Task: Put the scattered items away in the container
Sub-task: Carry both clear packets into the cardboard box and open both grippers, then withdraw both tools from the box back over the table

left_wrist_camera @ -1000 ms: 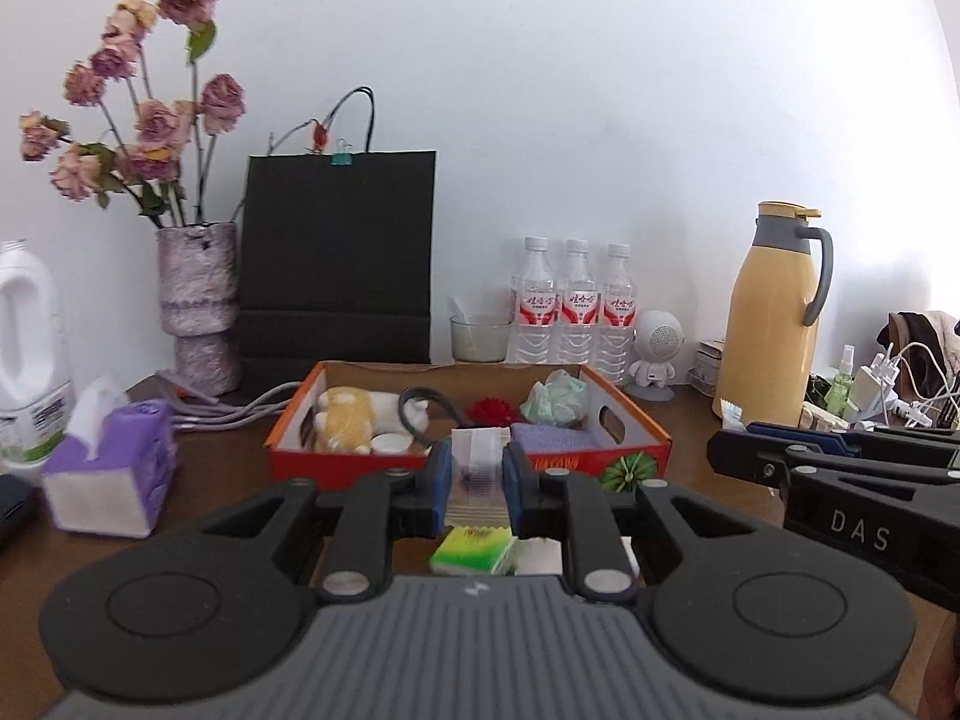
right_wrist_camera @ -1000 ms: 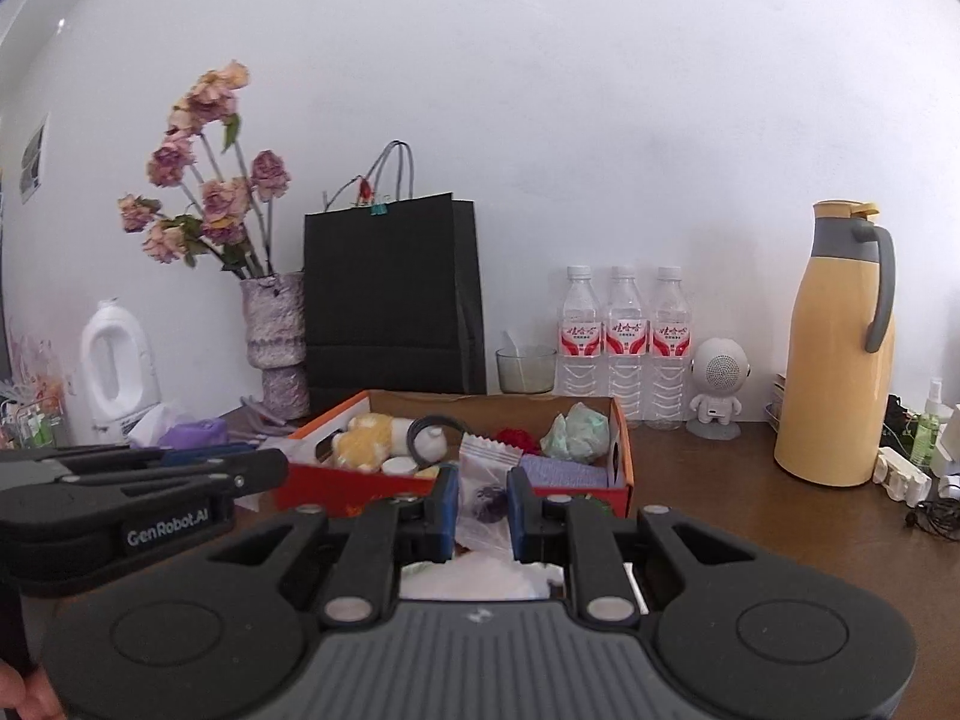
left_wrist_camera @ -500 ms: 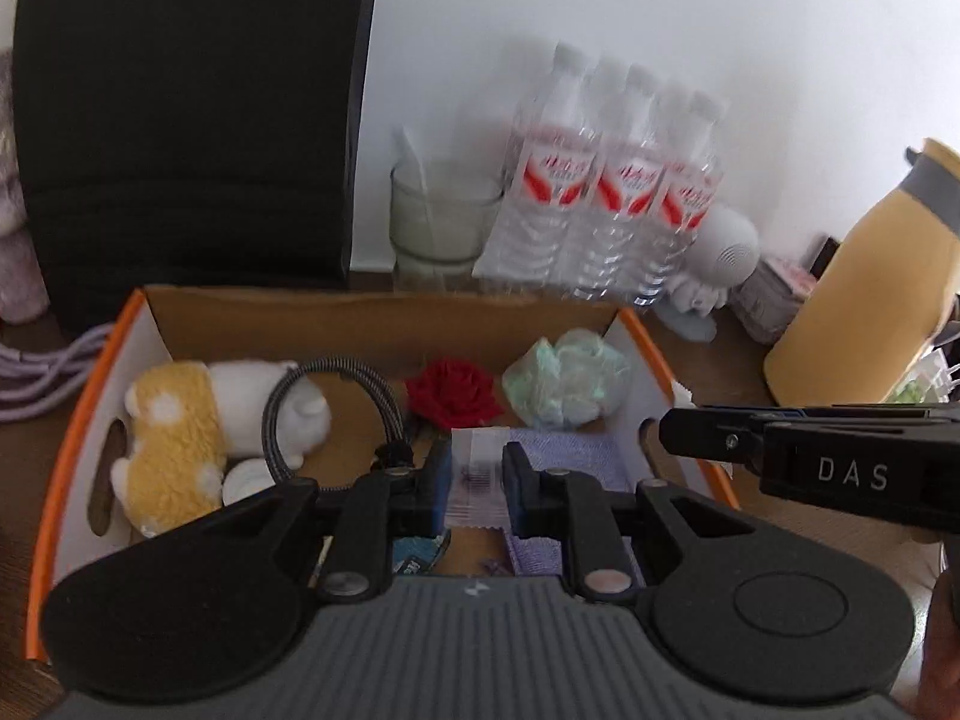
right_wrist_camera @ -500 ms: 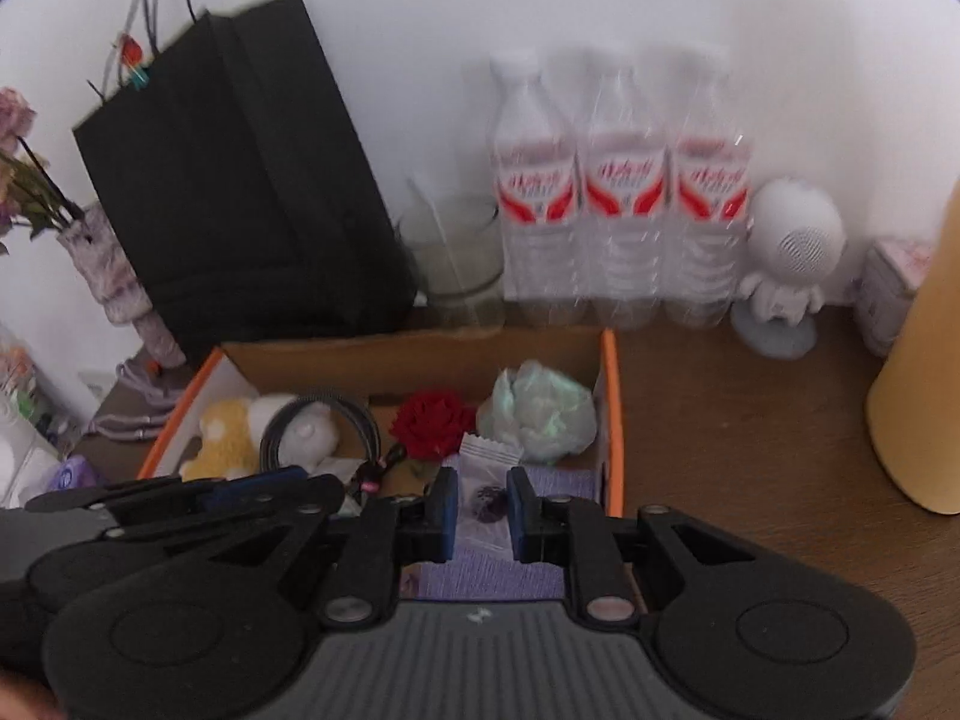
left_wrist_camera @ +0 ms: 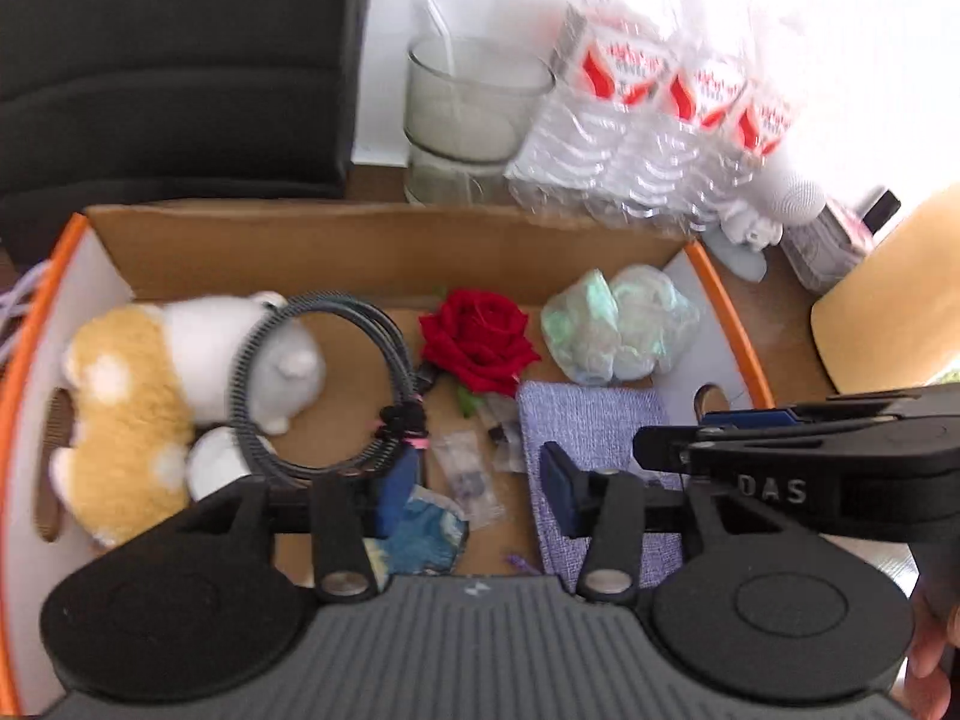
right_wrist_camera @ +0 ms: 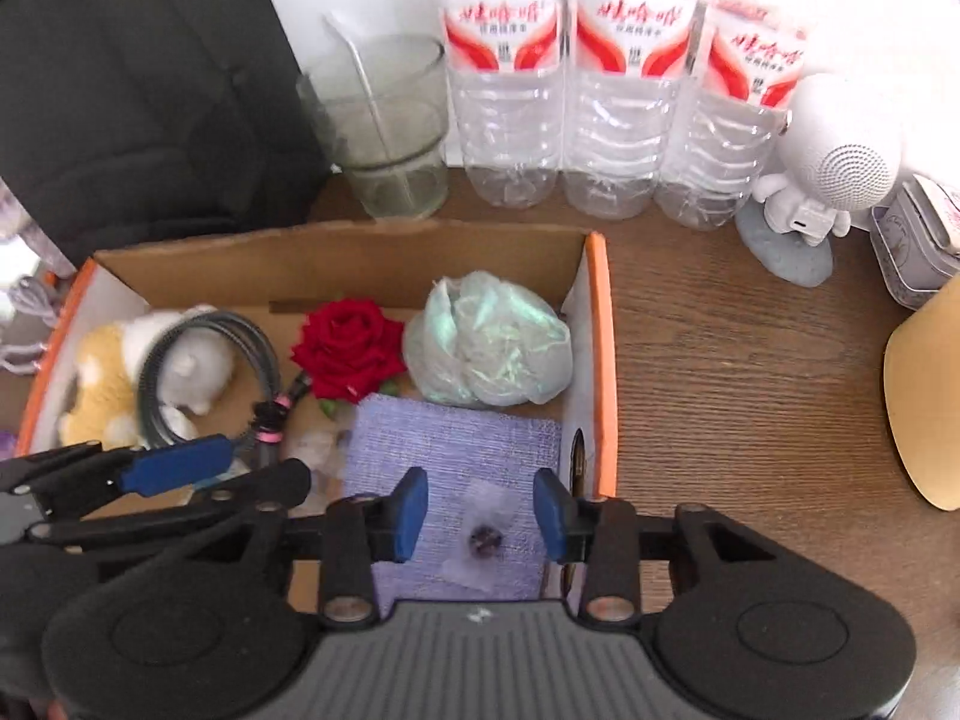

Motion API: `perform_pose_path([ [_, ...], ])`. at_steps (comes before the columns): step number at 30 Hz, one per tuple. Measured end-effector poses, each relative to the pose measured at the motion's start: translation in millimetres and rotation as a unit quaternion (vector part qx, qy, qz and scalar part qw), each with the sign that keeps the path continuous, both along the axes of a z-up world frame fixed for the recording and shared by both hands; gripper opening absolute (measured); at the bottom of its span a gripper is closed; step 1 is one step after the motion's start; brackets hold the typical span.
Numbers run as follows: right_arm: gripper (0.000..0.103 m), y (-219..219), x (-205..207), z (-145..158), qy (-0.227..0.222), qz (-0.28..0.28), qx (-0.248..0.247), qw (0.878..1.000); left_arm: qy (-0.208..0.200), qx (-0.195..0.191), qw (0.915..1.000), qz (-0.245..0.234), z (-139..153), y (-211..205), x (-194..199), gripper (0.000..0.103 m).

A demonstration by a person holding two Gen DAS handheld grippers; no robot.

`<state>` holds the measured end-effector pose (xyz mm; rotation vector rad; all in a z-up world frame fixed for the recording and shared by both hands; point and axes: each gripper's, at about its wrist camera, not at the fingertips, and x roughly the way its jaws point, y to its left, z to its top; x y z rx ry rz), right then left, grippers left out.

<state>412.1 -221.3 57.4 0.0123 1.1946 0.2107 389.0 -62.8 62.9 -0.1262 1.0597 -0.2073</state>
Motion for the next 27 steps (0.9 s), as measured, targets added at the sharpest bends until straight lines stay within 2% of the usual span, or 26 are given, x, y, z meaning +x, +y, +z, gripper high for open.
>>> perform_pose_path([
  [2, 0.042, -1, -5, 12, 0.001, -0.002, 0.004, 1.000, 0.008, 0.030, 0.9994, -0.011, 11, 4, -5, 0.082],
  [4, 0.053, 0, -12, 22, 0.007, -0.001, 0.016, 1.000, 0.025, 0.062, 0.9976, -0.021, 18, 10, -12, 0.090],
  [5, 0.065, 0, -17, 25, 0.014, 0.001, 0.025, 1.000, 0.035, 0.076, 0.9963, -0.019, 20, 16, -16, 0.090],
  [6, 0.071, -1, -21, 26, 0.020, 0.002, 0.036, 0.999, 0.043, 0.087, 0.9952, -0.011, 21, 22, -21, 0.090],
  [10, 0.072, -3, -37, 24, 0.037, -0.007, 0.045, 0.998, 0.062, 0.110, 0.9919, 0.017, 26, 43, -38, 0.093],
  [13, 0.072, 3, -52, 27, 0.026, -0.007, 0.034, 0.999, 0.045, 0.125, 0.9905, 0.034, 33, 54, -56, 0.095],
  [15, 0.080, 9, -69, 28, -0.005, 0.006, 0.025, 1.000, 0.000, 0.132, 0.9899, 0.052, 40, 60, -76, 0.098],
  [17, 0.081, 17, -90, 28, -0.050, 0.016, 0.008, 0.999, -0.054, 0.142, 0.9863, 0.065, 41, 62, -100, 0.101],
  [20, 0.081, 27, -126, 24, -0.141, 0.024, -0.011, 0.990, -0.156, 0.155, 0.9732, 0.065, 37, 61, -138, 0.101],
  [22, 0.082, 30, -150, 18, -0.213, 0.020, -0.006, 0.977, -0.227, 0.149, 0.9615, 0.043, 31, 60, -165, 0.102],
  [24, 0.085, 28, -175, 12, -0.287, 0.021, 0.004, 0.958, -0.283, 0.147, 0.9474, 0.032, 24, 61, -190, 0.102],
  [27, 0.089, 24, -209, 3, -0.362, 0.013, 0.000, 0.932, -0.332, 0.126, 0.9345, 0.030, 15, 64, -218, 0.102],
])
